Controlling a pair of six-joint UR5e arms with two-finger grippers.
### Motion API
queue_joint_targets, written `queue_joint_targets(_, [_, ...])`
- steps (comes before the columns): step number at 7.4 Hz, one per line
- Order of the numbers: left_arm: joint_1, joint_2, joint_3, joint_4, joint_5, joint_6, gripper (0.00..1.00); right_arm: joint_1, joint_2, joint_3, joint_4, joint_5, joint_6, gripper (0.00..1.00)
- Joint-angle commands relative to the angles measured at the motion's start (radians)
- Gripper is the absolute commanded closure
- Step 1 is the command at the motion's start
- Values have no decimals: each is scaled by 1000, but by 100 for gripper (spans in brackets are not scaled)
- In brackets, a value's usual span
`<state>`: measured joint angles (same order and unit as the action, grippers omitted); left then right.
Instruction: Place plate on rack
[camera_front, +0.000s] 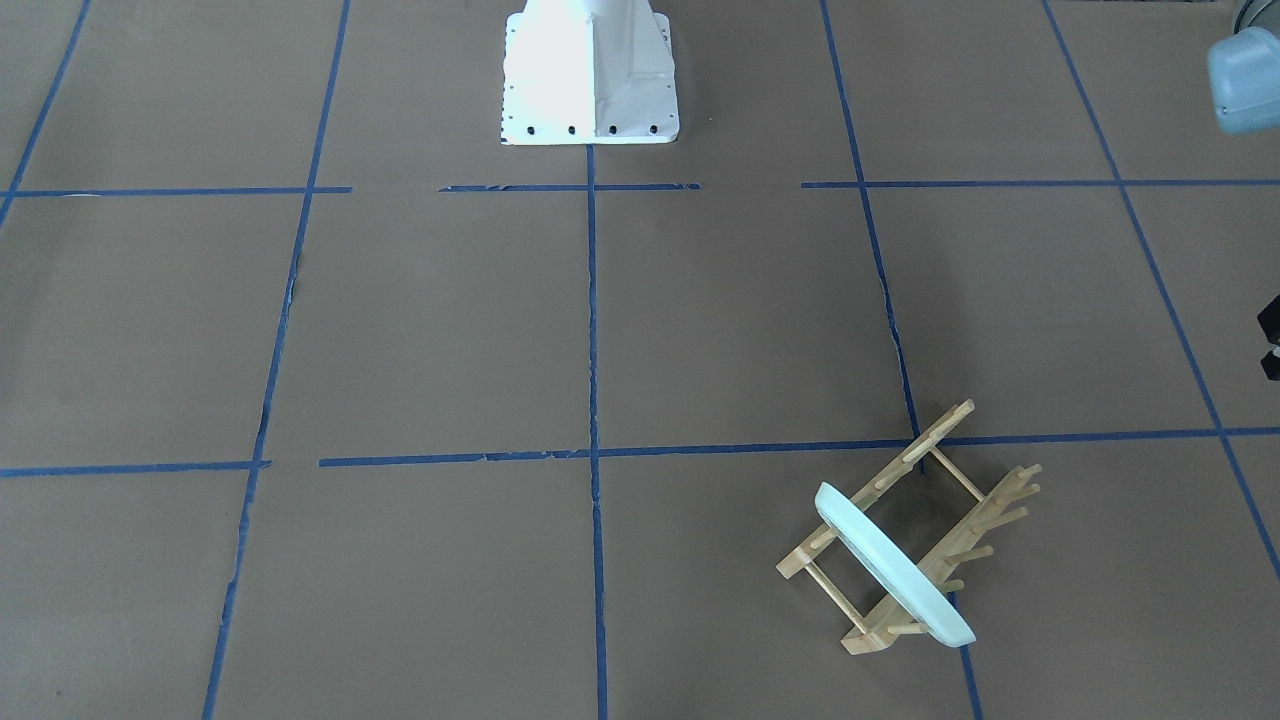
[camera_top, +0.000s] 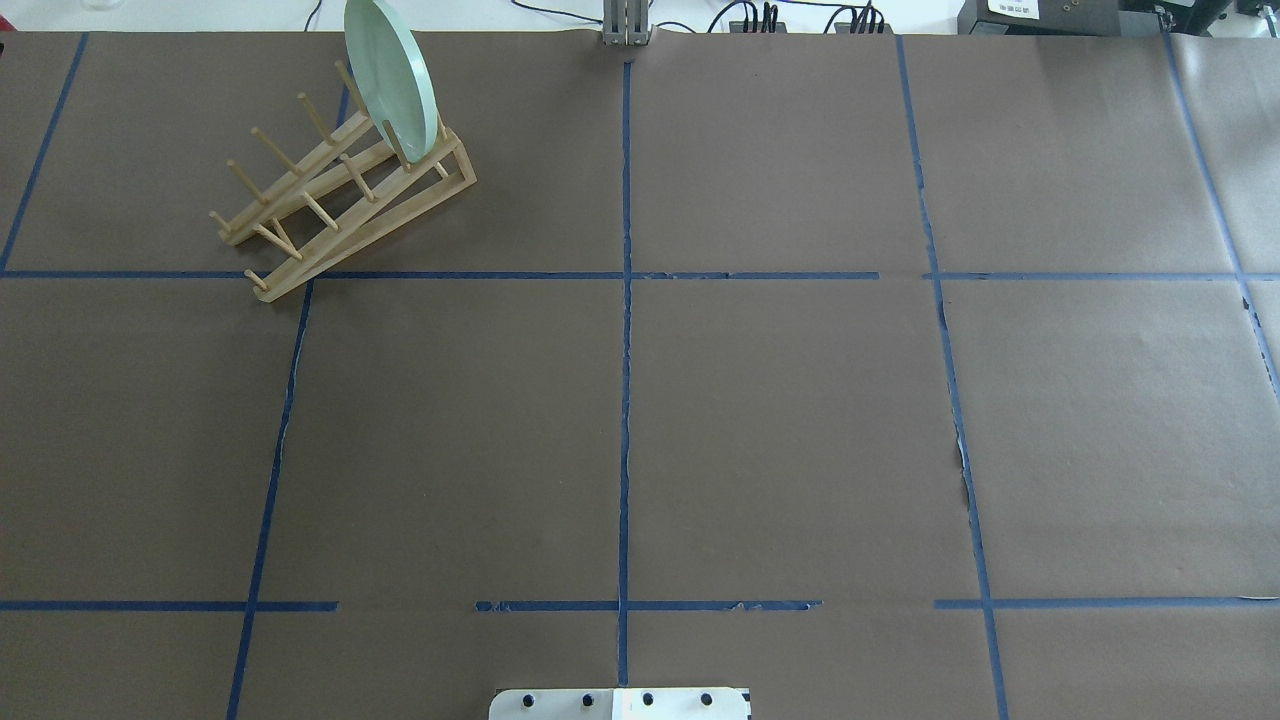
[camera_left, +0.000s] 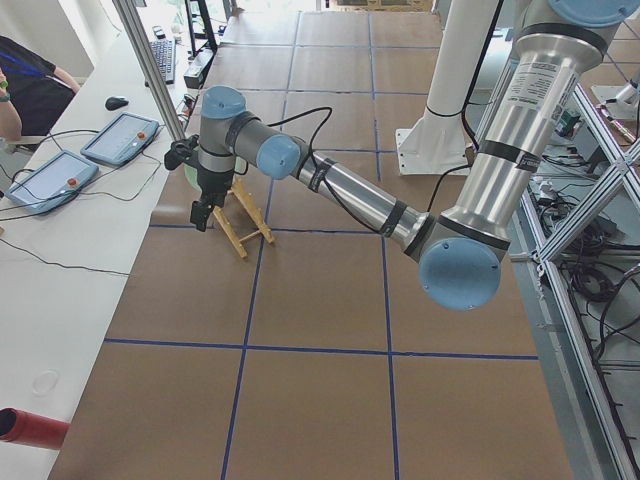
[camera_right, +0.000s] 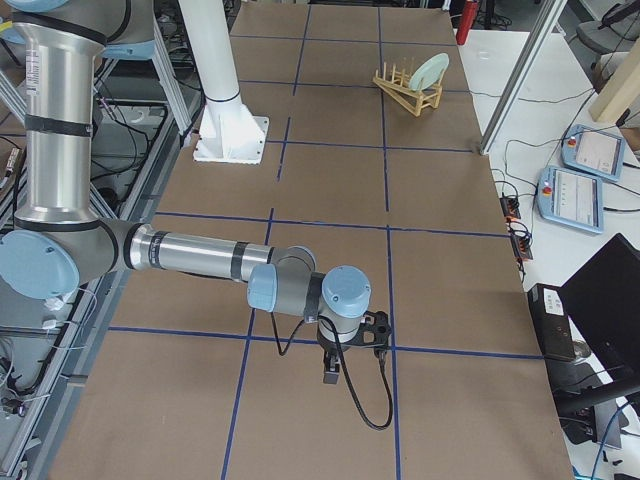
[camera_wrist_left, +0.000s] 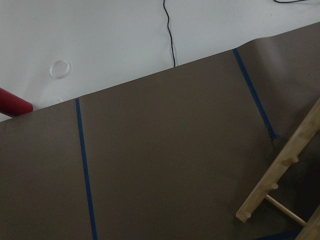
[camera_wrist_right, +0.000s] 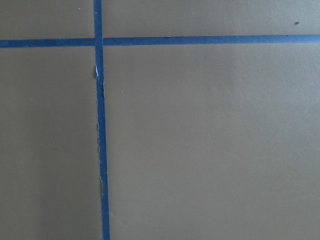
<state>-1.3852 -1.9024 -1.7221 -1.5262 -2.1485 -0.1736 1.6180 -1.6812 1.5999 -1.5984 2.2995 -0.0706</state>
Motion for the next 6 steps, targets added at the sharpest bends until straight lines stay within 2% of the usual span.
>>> queue_joint_targets(1, [-26,52,54,43,-33,98,0,0,0,-2,0,0,0,0])
queue_joint_targets(3, [-102,196,68,31,-97,153,0,-1,0,-2,0,0,0,0])
queue_joint_targets(4, [-142,218,103,40,-120,290,0,0,0,0,0,0,0,0])
queue_joint_targets(5, [-200,283,137,28,-210,316,0,0,0,-2,0,0,0,0])
queue_joint_targets(6, [-207,313,130,29,-227,318,0,0,0,-2,0,0,0,0])
